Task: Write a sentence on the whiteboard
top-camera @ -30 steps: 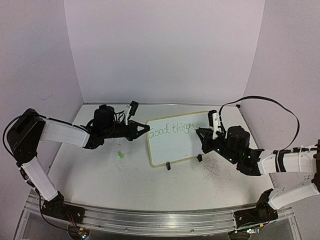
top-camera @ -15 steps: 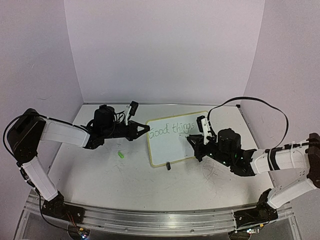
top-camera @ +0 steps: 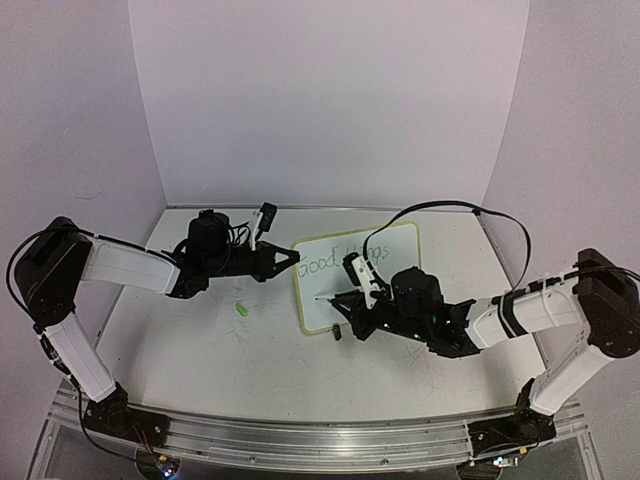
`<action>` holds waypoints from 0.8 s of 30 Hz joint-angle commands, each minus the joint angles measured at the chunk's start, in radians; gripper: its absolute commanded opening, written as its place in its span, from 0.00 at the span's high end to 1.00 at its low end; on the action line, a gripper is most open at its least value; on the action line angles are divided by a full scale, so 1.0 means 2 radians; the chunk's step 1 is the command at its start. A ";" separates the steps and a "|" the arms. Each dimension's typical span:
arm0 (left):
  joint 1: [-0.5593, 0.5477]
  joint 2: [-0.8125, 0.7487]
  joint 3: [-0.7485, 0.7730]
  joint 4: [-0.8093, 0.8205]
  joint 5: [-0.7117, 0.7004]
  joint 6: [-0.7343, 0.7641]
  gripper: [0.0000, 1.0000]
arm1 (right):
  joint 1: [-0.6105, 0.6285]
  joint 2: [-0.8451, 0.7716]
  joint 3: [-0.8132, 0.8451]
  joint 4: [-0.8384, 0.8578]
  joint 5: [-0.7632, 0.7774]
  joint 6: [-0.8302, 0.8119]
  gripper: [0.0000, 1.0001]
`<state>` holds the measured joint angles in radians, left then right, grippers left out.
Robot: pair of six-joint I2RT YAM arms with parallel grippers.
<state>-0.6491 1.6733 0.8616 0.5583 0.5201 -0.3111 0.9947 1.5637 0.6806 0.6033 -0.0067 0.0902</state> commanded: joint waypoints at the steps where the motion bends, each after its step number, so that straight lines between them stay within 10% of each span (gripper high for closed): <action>1: 0.002 0.007 0.014 0.001 -0.025 0.020 1.00 | 0.012 0.032 0.045 0.006 0.038 0.006 1.00; 24: 0.002 0.007 0.016 0.002 -0.024 0.026 1.00 | 0.015 0.063 0.059 0.007 0.078 0.018 1.00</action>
<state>-0.6491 1.6773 0.8617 0.5577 0.5194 -0.3099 1.0222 1.6642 0.7683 0.5925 0.1226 0.1207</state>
